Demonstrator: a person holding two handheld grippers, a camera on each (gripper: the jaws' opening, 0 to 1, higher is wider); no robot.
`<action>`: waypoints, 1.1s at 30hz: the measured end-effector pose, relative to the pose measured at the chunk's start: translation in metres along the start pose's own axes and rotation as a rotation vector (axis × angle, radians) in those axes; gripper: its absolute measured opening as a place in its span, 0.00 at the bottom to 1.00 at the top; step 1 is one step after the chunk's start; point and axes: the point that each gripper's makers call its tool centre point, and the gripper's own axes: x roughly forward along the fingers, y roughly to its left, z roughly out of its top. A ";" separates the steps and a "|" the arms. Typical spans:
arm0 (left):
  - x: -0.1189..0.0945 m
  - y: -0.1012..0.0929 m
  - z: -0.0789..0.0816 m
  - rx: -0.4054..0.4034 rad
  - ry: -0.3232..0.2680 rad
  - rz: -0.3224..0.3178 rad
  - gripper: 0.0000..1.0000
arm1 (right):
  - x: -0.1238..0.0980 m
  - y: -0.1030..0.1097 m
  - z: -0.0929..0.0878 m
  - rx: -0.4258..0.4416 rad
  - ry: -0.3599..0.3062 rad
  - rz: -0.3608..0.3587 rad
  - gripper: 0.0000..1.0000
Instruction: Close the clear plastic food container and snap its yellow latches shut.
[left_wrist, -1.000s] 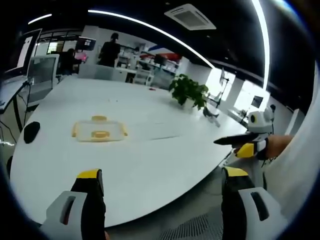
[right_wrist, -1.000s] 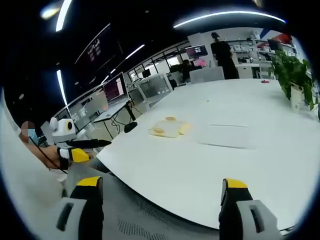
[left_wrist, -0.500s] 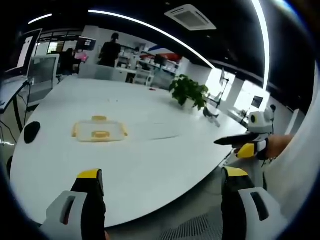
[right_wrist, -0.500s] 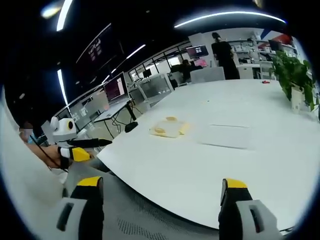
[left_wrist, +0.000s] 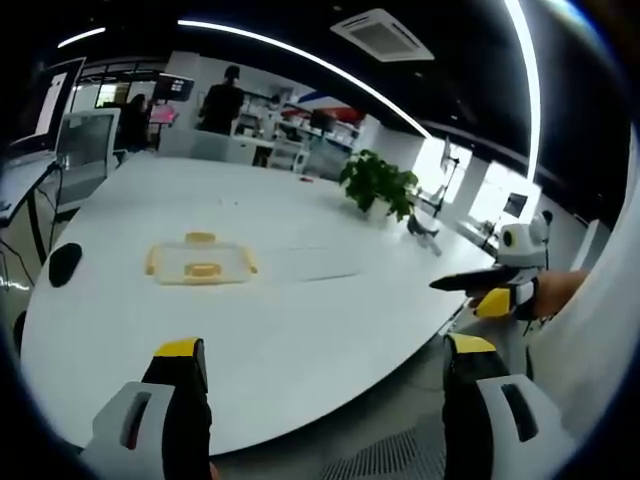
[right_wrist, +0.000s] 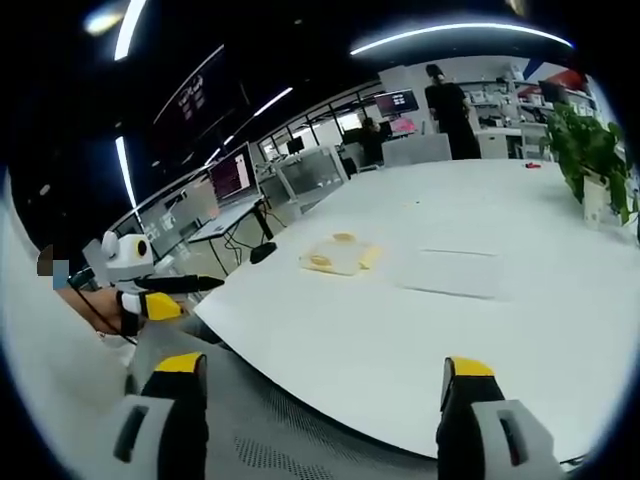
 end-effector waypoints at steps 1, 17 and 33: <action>0.000 0.000 0.001 0.000 -0.001 0.000 0.98 | 0.000 0.001 0.001 -0.008 0.001 -0.001 0.97; -0.004 0.018 0.019 0.038 -0.004 -0.029 0.93 | 0.020 0.009 0.037 -0.183 0.000 0.062 0.99; 0.011 0.050 0.040 0.126 0.050 -0.038 0.89 | 0.068 0.004 0.065 -0.271 0.031 0.113 0.94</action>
